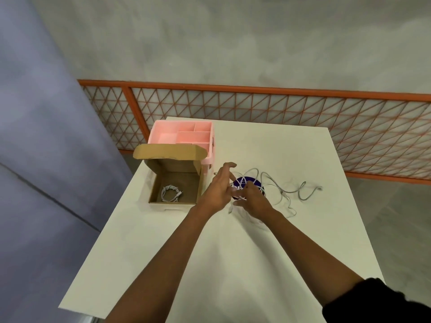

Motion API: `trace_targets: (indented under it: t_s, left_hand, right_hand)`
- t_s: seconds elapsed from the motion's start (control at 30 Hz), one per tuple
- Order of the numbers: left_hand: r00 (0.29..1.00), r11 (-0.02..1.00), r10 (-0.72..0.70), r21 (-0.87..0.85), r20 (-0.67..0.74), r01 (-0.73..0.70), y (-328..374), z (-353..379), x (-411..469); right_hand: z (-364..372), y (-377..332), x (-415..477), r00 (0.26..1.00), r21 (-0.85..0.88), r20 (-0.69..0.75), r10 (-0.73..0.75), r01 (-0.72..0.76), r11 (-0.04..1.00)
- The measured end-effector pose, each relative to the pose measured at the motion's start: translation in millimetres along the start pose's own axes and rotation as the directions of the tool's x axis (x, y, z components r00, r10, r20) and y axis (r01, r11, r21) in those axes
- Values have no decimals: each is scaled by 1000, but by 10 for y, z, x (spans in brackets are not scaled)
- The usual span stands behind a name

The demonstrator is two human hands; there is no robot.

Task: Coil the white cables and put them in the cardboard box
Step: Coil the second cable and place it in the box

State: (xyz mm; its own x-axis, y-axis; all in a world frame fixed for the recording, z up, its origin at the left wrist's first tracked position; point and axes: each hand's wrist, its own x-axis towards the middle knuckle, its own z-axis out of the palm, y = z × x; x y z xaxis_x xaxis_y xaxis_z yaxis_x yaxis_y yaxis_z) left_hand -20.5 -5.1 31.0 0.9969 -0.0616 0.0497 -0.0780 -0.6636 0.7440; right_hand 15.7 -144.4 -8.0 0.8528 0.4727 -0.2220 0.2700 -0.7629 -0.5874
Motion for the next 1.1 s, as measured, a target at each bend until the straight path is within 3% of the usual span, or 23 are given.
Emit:
trace_targets:
  t_s: [0.13,0.33,0.47,0.57,0.8,0.9,1.0,1.1]
  left_hand:
    - [1000,998,17,-54,-16,-18,76,-168,-48]
    - [997,980,19,-198,-71,-33,158,-346,-90]
    - [981,988,27,-146,-194,-56,171,-438,-118]
    - [961,989,-50,-144,-273,11,156,-457,-139]
    - [961,927,-239,-328,-143,181,279,-490,-100]
    - [965,786,-263,-580,-2,213,317,-558,-104]
    - [966,525,-242,-825,89,207,364,-679,-79]
    - [980,281,-185,-952,68,119,459,-798,-61]
  right_hand:
    - [10,1,-4,994,6,-107,-21,22,1000]
    - [-94,-139,-70,991,-53,-118,-55,49,997]
    - [-296,-201,-99,968,82,-236,-88,110,991]
    - [-625,-308,-129,943,271,-319,-90,182,945]
    - [-1357,-644,-242,948,555,-294,-127,277,784]
    - [-1518,-700,-275,925,618,-375,-61,299,728]
    - [-1539,-640,-288,906,571,-418,-68,320,756]
    - [-1472,-551,-360,934,468,-284,-216,332,819]
